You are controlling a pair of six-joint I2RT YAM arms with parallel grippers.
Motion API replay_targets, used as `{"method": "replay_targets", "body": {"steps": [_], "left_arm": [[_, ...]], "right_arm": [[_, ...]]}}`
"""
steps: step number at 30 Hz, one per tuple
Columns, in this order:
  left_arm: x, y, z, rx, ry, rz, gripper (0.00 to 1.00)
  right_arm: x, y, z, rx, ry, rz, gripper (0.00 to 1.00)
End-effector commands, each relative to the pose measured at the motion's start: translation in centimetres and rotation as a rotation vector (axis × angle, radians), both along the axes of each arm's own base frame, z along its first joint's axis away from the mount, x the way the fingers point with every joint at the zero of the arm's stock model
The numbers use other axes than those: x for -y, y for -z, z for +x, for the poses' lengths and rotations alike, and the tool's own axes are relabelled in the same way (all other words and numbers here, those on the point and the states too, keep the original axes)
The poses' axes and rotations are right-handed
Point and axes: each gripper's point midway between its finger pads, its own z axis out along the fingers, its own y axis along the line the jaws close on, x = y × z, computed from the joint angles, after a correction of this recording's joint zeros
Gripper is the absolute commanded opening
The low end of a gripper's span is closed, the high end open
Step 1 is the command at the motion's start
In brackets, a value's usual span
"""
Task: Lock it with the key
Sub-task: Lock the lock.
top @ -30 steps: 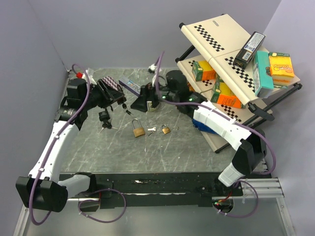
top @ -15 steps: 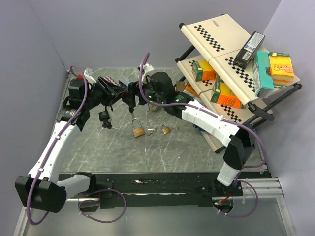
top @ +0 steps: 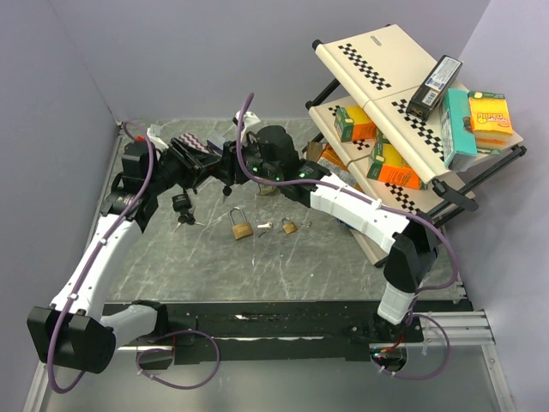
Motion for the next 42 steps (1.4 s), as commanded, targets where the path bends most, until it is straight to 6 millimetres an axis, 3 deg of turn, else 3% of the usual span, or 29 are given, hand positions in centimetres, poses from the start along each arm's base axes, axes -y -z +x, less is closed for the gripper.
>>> {"method": "replay_targets", "body": {"steps": [1,3,4,5,8,9,11,14,16,17,23,26,28,36,42], "left_arm": [[1.0,-3.4,-1.5,0.072,0.057,-0.092,0.01],[1.0,-3.1,-1.6,0.062,0.057,-0.092,0.01],[1.0,-2.7,-1.7,0.053,0.057,-0.087,0.01],[0.9,-2.4,-1.7,0.044,0.053,-0.083,0.02],[0.3,-1.7,-1.8,0.035,0.039,-0.053,0.30],[-0.1,-1.6,-1.7,0.057,0.041,-0.016,0.53],[-1.0,-1.1,-1.7,0.059,0.064,0.031,0.74],[-2.9,-1.1,-1.6,0.105,0.117,0.151,0.87],[-3.4,-1.9,-2.1,0.210,0.182,0.250,0.97],[-3.6,-2.2,-2.5,0.253,0.199,0.286,0.98],[-1.5,-2.4,-7.6,0.597,0.586,0.448,0.99],[-0.7,-0.5,-10.0,0.668,0.755,0.439,0.97],[-0.6,0.4,-11.0,0.739,0.833,0.474,0.90],[1.1,-0.8,-13.6,0.937,0.912,0.504,0.70],[2.9,-1.9,-14.7,1.026,0.891,0.553,0.65]], "right_arm": [[-0.6,-2.8,1.5,0.068,0.023,0.066,0.37],[-0.5,-2.8,1.4,0.068,0.022,0.062,0.23],[-0.3,-2.7,1.4,0.067,0.023,0.056,0.04],[-0.2,-2.5,1.3,0.069,0.023,0.049,0.00],[0.6,-2.4,0.8,0.058,0.004,0.040,0.00],[0.8,-2.4,0.5,0.050,-0.008,0.041,0.00],[2.0,-2.5,0.2,0.037,-0.029,0.049,0.00],[3.7,-2.6,-1.3,0.012,-0.128,0.079,0.00],[4.6,-2.5,-3.8,-0.009,-0.261,0.106,0.00],[5.5,-2.7,-3.8,0.007,-0.286,0.127,0.00],[8.1,-2.4,-9.2,0.012,-0.511,0.167,0.00],[8.7,-2.8,-11.9,0.029,-0.642,0.184,0.00],[9.0,-3.1,-13.0,0.040,-0.686,0.191,0.00],[10.1,-3.8,-16.0,0.098,-0.818,0.194,0.00],[10.1,-3.4,-17.7,0.109,-0.868,0.177,0.00]]}}
